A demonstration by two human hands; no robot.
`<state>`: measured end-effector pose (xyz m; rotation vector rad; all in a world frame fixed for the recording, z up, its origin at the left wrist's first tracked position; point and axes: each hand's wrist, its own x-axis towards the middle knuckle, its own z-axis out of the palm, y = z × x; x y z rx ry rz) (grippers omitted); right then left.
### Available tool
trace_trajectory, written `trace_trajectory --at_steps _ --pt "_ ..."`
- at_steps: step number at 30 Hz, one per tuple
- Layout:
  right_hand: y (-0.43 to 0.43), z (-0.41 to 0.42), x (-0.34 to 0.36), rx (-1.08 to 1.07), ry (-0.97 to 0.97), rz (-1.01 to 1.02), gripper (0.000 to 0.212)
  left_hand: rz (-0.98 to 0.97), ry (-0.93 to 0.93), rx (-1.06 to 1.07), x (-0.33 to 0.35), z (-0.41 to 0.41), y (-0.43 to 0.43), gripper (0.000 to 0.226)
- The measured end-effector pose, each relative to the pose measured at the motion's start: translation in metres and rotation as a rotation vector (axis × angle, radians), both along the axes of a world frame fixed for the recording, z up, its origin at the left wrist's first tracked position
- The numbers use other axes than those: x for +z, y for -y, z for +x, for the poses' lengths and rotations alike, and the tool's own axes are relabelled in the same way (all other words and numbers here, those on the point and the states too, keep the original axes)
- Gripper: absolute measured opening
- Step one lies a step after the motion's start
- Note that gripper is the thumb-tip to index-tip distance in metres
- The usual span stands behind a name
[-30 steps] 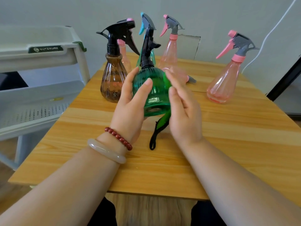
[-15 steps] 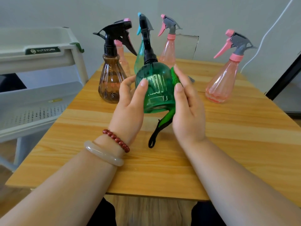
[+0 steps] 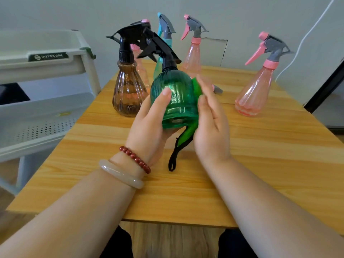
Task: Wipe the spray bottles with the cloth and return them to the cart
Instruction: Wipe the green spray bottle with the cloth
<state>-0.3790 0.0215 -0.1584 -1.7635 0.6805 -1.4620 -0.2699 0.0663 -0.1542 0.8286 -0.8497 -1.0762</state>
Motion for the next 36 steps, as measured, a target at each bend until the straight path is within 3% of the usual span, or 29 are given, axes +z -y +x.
trace_trajectory --at_steps 3,4,6,10,15,18,20,22,25,28,33,36 --pt "-0.007 -0.002 -0.005 -0.033 -0.179 -0.342 0.036 0.007 0.042 0.021 -0.002 0.001 0.000 0.048" --pt "-0.005 -0.002 -0.004 -0.017 -0.195 -0.361 0.036 0.009 0.066 0.028 -0.002 0.002 -0.001 0.048" --pt "-0.002 -0.002 -0.002 -0.025 -0.138 -0.279 0.036 0.001 0.101 0.052 -0.001 0.002 -0.003 0.050" --pt "0.003 -0.002 -0.003 0.059 0.047 0.091 0.044 -0.047 0.092 0.096 0.000 -0.003 -0.002 0.055" --pt "-0.001 -0.005 -0.005 -0.017 -0.178 -0.353 0.037 -0.067 0.031 0.102 0.000 -0.001 -0.004 0.052" --pt "0.002 -0.003 -0.002 0.042 -0.137 -0.159 0.038 -0.063 0.043 0.130 0.002 -0.001 -0.005 0.047" --pt "0.003 -0.001 -0.003 0.133 -0.056 0.044 0.046 -0.063 0.046 0.144 0.002 -0.002 -0.004 0.044" --pt "0.003 -0.001 -0.003 0.166 -0.034 0.102 0.058 -0.056 0.050 0.149 0.002 -0.001 -0.003 0.043" --pt "0.002 -0.003 -0.004 0.115 -0.121 0.015 0.067 -0.062 0.290 0.256 0.001 0.000 -0.003 0.050" --pt "0.000 -0.007 -0.003 0.006 -0.181 -0.187 0.059 -0.069 0.501 0.332 -0.005 0.004 0.001 0.059" --pt "0.000 -0.009 -0.002 -0.018 -0.249 -0.472 0.039 -0.085 0.290 0.132 -0.006 0.008 0.000 0.069" --pt "0.001 -0.005 -0.003 0.014 -0.117 -0.284 0.039 -0.127 0.049 0.046 0.000 0.005 -0.003 0.063"
